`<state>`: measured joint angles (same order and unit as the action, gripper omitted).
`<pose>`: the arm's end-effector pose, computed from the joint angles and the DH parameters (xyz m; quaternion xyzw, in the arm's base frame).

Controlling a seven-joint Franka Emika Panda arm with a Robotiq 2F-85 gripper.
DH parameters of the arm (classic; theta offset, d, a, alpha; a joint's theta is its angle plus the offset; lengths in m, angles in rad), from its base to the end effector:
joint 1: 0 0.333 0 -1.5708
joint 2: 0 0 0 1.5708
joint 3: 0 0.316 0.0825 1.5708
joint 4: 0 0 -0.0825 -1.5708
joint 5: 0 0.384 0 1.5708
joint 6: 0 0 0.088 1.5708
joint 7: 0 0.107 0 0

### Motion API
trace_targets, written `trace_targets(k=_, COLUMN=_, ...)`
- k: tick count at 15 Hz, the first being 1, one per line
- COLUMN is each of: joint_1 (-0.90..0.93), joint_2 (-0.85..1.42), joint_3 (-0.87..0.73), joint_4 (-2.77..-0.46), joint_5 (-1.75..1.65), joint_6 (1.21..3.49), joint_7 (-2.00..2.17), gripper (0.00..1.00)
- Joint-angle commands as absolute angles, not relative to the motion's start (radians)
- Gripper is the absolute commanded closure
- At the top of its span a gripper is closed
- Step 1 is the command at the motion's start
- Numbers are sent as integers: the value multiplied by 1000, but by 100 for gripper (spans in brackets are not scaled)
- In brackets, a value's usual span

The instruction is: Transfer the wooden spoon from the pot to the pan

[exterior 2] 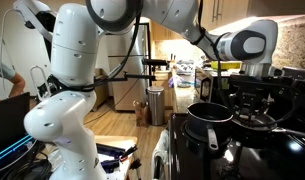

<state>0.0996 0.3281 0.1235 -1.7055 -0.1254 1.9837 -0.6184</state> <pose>0.6302 0.1280 0.3983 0.9020 0.4296 -0.0301 0.0316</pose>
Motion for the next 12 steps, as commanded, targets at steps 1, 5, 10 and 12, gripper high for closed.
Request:
trace_targets(k=1, joint_1=82, joint_2=305, joint_3=137, joint_4=-1746, joint_5=-86, joint_6=2020, joint_7=-605, gripper=93)
trace_targets(k=5, joint_1=78, joint_2=304, joint_3=140, joint_4=-1762, joint_5=-50, joint_6=2064, joint_7=-610, gripper=93)
trace_targets(k=10, joint_1=79, joint_2=302, joint_3=137, joint_4=-1785, joint_5=-44, joint_6=2105, joint_7=-610, gripper=93)
trace_targets(k=12, joint_1=80, joint_2=301, joint_3=135, joint_4=-1791, joint_5=-54, joint_6=2117, joint_7=-609, gripper=93)
